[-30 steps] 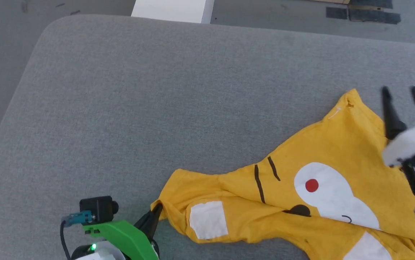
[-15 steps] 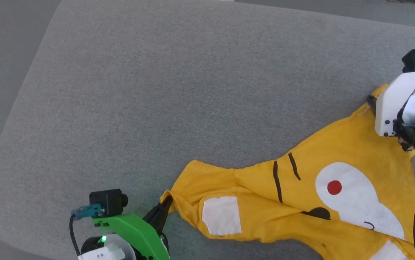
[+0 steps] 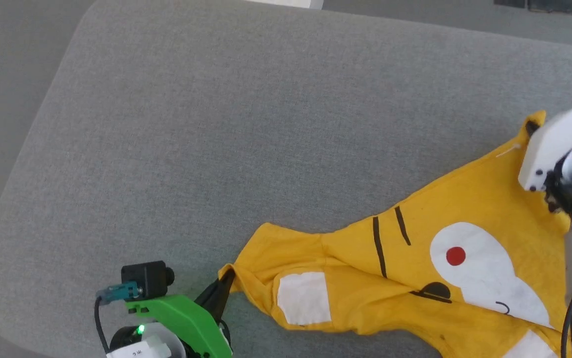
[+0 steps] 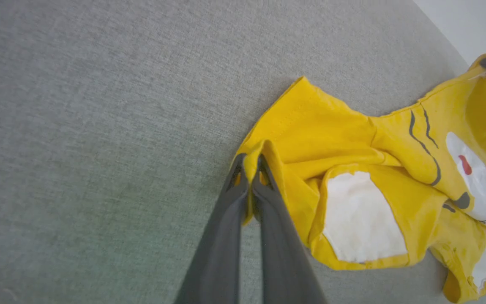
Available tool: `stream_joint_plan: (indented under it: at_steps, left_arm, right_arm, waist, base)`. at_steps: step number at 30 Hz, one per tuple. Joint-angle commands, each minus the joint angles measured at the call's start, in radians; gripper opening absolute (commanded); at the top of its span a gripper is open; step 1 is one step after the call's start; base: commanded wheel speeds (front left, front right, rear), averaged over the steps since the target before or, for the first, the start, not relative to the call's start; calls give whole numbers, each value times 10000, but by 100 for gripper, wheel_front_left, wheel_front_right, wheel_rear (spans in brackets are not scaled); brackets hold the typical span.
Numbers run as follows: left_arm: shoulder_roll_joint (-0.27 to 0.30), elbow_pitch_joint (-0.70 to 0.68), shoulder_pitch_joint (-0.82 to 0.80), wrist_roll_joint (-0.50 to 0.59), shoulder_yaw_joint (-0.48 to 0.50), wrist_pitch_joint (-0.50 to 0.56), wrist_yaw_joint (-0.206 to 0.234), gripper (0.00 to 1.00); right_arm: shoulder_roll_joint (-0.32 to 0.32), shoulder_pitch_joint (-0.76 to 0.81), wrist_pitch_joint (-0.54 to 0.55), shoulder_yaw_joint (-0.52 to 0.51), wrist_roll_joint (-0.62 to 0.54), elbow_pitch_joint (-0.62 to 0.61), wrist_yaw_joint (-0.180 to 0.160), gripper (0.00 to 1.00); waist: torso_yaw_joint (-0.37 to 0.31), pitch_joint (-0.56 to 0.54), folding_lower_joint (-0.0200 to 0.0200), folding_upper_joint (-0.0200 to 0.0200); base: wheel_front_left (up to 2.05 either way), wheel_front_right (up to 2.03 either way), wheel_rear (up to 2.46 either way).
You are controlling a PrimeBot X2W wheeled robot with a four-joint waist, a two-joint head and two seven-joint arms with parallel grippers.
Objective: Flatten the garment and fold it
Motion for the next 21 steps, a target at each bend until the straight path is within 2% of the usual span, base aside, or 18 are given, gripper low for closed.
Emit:
stream_joint_plan:
  at_steps: [1,6,10,17,21]
  left_arm:
    - [42,0,-68,34,51,-92,29,0]
    - [151,-144,-30,142,191,-350,38,0]
    - [310,-247,-129,360,412,-728,42,0]
    - [461,-587,-1135,520,907,-1372,-142,0]
    - [572,-509,-2519,130,1182,-1109,-458,0]
  right_arm:
    - [190,457,-428,-161,246,-381,-13,0]
    - [648,2098,-1582,-583,1122,-2111,-13,0]
    - [847,3345,-1957,-849,1474,-3490,-13,0]
    - [963,4489,-1612,-1215,1660,-5373,-13,0]
    - [456,4191,-931,-1166,1638,-6003,-13,0]
  waist:
    - [-213,-249,0,0]
    - [-577,-702,0,0]
    - [-901,-1001,0,0]
    - [-1391,-1254,0,0]
    - [-1625,-1103,0,0]
  base:
    - [0,0,0]
    - [0,0,0]
    - [0,0,0]
    - [0,0,0]
    - [0,0,0]
